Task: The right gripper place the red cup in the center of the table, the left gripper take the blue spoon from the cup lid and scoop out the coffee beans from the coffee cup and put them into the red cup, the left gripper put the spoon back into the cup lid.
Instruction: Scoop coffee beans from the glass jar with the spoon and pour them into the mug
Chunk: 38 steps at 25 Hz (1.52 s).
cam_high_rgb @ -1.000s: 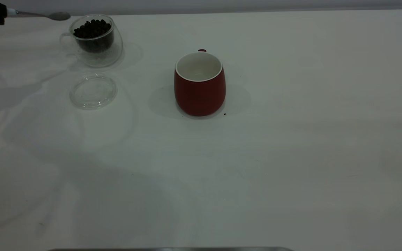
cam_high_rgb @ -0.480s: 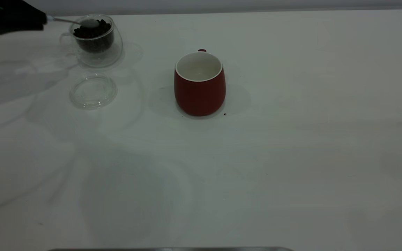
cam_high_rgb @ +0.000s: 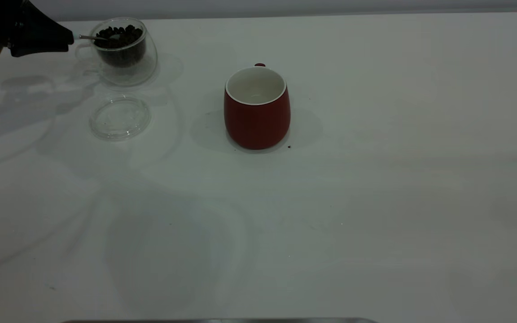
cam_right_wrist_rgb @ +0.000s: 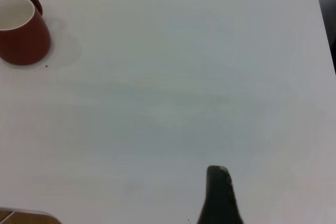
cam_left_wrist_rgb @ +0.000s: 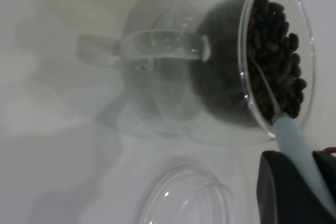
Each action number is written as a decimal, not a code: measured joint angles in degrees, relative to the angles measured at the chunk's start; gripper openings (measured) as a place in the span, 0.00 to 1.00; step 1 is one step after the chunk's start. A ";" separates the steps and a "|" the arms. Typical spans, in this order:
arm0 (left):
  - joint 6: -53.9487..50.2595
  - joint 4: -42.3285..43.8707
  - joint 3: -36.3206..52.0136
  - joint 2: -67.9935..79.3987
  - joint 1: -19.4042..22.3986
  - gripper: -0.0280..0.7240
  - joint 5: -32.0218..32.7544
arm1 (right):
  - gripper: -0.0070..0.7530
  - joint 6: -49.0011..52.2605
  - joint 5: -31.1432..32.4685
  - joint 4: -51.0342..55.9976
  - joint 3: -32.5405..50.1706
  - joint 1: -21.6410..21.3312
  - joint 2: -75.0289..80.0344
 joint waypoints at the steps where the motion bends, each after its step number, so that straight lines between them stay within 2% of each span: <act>1: 0.40 -0.73 0.00 0.08 0.05 0.20 0.48 | 0.78 0.00 0.00 0.00 0.00 0.00 0.00; 10: 1.79 -2.66 0.00 0.08 1.11 0.20 4.15 | 0.78 0.00 0.00 0.00 0.00 0.00 0.00; 16: 1.79 -2.06 -0.05 0.08 3.65 0.20 7.95 | 0.78 0.00 0.00 0.00 0.00 0.00 0.00; 25: 0.92 4.60 -0.05 0.08 7.86 0.20 14.41 | 0.78 0.00 0.00 0.00 0.00 0.00 0.00; 38: 3.45 4.89 -0.10 0.08 8.06 0.20 23.85 | 0.78 0.00 0.00 0.00 0.00 0.00 0.00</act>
